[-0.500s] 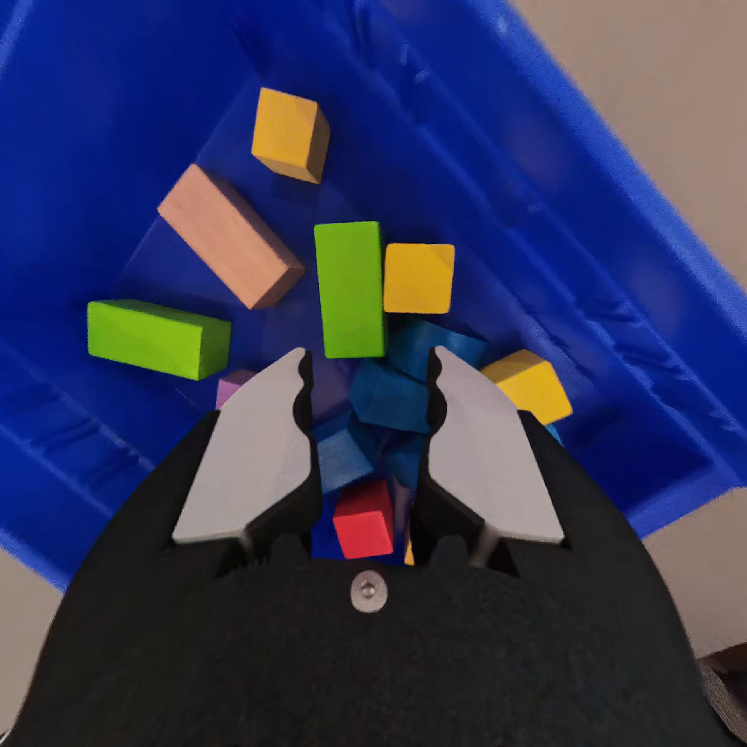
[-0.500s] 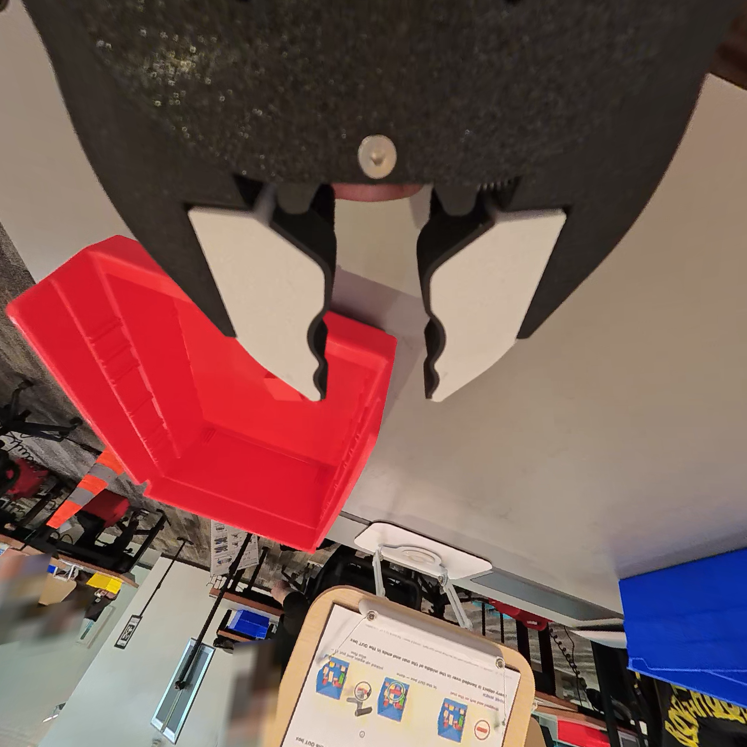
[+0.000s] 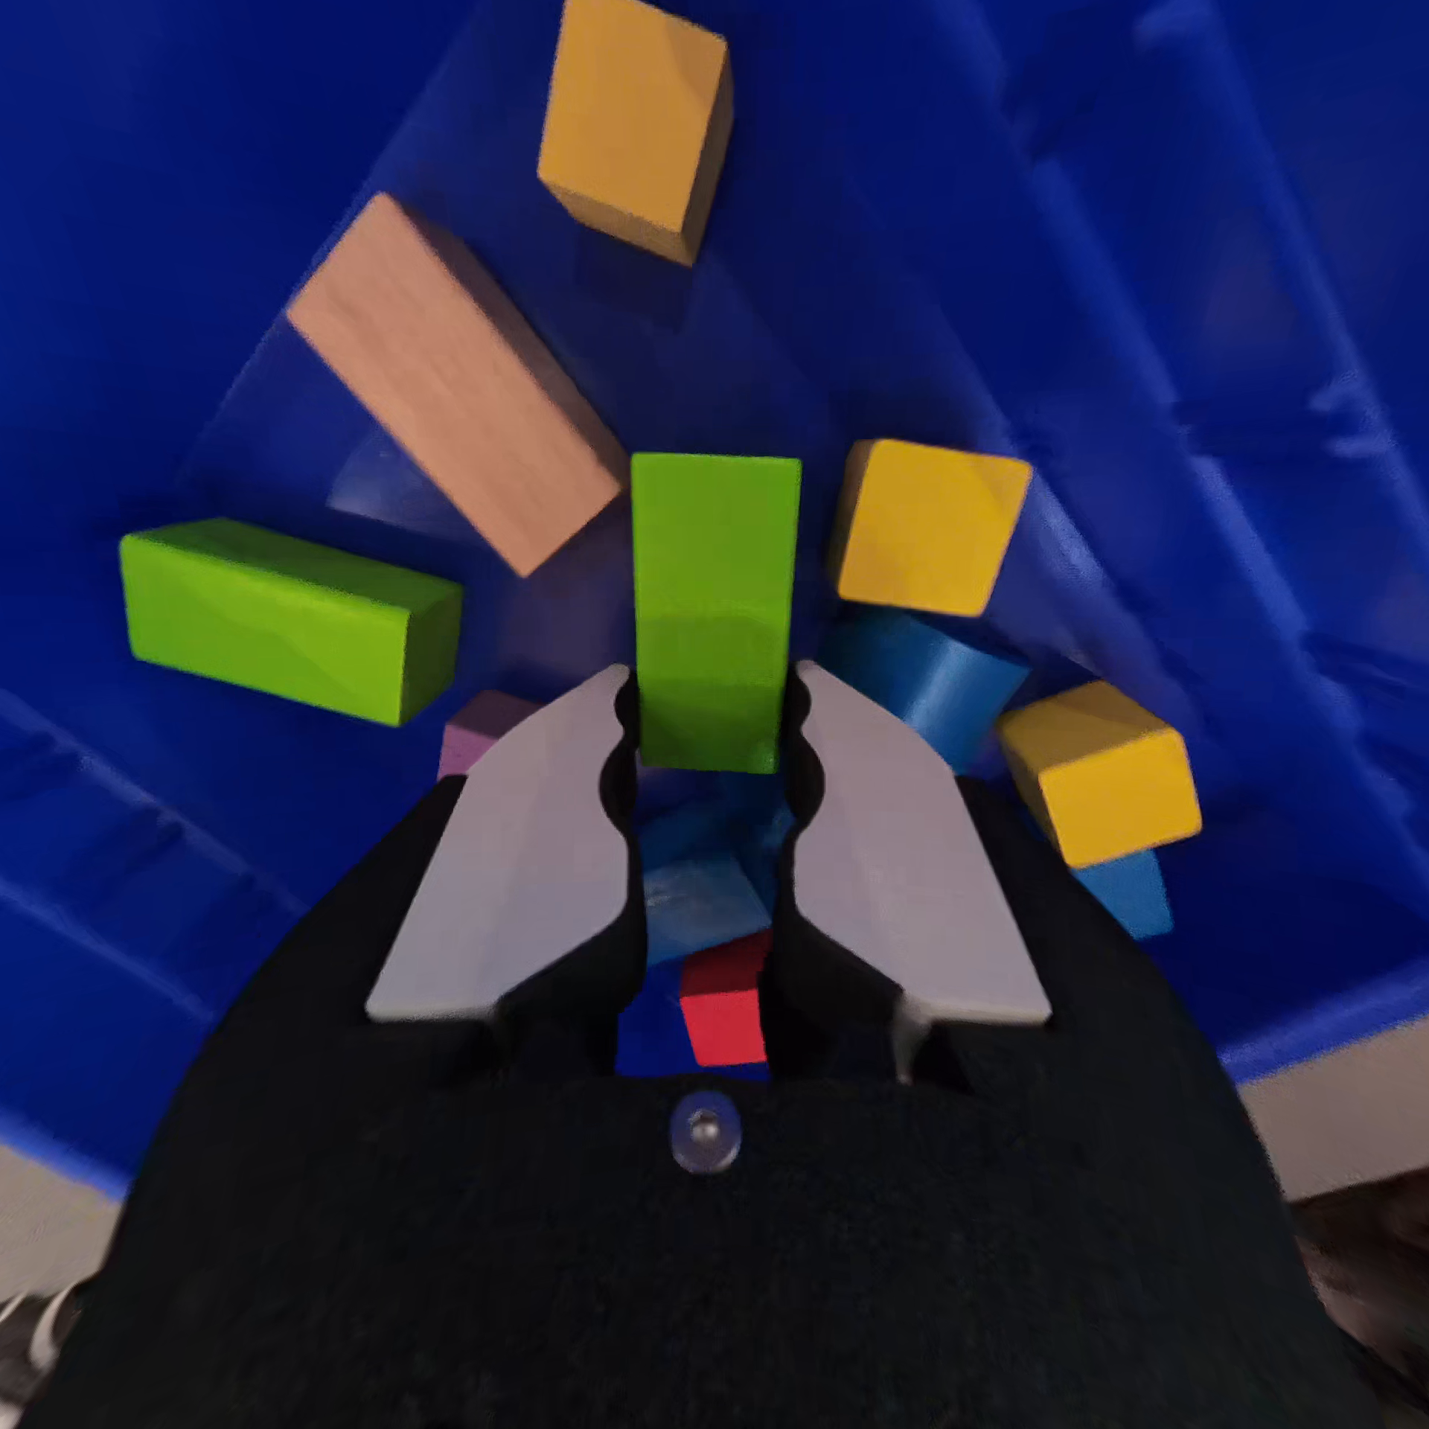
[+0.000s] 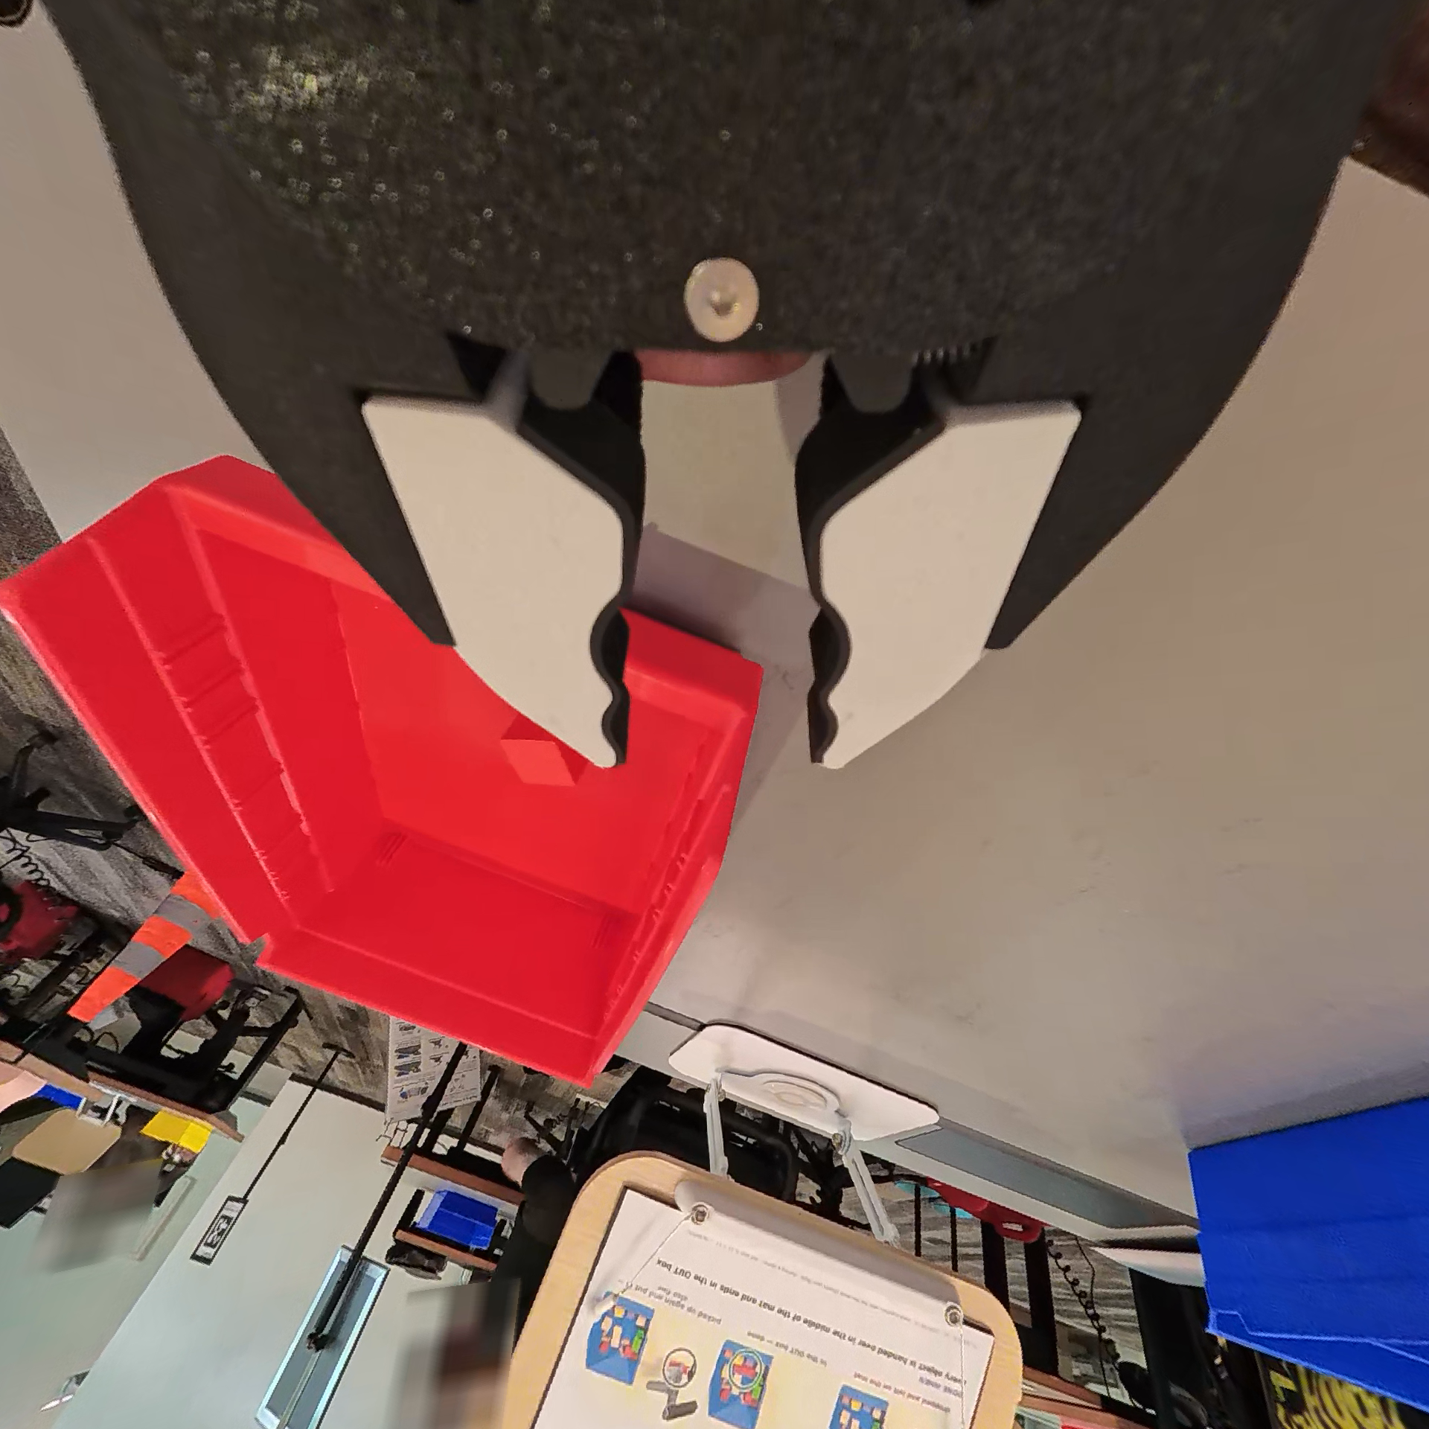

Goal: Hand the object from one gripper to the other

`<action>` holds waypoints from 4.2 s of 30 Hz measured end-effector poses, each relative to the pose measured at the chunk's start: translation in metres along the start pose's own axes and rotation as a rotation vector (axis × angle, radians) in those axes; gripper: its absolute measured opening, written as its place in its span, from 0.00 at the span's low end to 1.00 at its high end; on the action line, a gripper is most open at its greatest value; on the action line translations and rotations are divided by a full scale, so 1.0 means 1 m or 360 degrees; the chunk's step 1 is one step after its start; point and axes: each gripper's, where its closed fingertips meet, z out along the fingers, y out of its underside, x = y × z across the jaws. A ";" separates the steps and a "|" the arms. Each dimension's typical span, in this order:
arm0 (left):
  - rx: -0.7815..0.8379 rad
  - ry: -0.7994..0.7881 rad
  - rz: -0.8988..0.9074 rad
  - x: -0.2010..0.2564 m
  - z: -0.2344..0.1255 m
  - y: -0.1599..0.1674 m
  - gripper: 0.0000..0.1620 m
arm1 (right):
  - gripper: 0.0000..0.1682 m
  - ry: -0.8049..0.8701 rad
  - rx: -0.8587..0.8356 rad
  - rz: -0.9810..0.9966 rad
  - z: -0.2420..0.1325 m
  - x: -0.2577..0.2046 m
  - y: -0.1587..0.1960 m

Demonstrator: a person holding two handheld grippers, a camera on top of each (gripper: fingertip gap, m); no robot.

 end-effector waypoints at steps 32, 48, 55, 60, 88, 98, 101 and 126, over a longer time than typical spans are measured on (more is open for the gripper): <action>0.1778 0.1520 0.0204 0.333 -0.139 -0.066 0.21 | 0.19 -0.1962 0.0275 0.0824 0.077 -0.202 -0.154; 0.1698 0.0831 0.0171 0.333 -0.111 0.022 0.28 | 0.19 -0.0316 -0.0019 0.0346 0.048 0.089 -0.163; 0.1607 0.0837 0.0244 0.343 -0.096 0.022 0.28 | 0.19 -0.0322 -0.0751 0.0735 0.104 0.093 -0.037; 0.1610 0.0798 0.0277 0.341 -0.096 0.023 0.28 | 0.19 -0.0371 -0.1175 0.0658 0.132 0.053 0.021; 0.1562 0.0736 0.0279 0.337 -0.095 0.029 0.31 | 0.26 -0.0349 0.0343 0.0459 0.021 0.024 -0.146; 0.1579 0.0625 0.0316 0.326 -0.097 0.027 0.31 | 0.24 -0.0253 0.0410 0.0108 -0.006 -0.067 -0.049; 0.1565 0.0638 0.0338 0.327 -0.097 0.025 0.32 | 0.24 -0.0286 0.0402 0.0111 -0.005 -0.071 -0.046; 0.0310 0.0065 0.0198 0.044 -0.012 -0.031 0.36 | 0.22 -0.0288 0.0198 -0.0104 0.009 -0.081 -0.024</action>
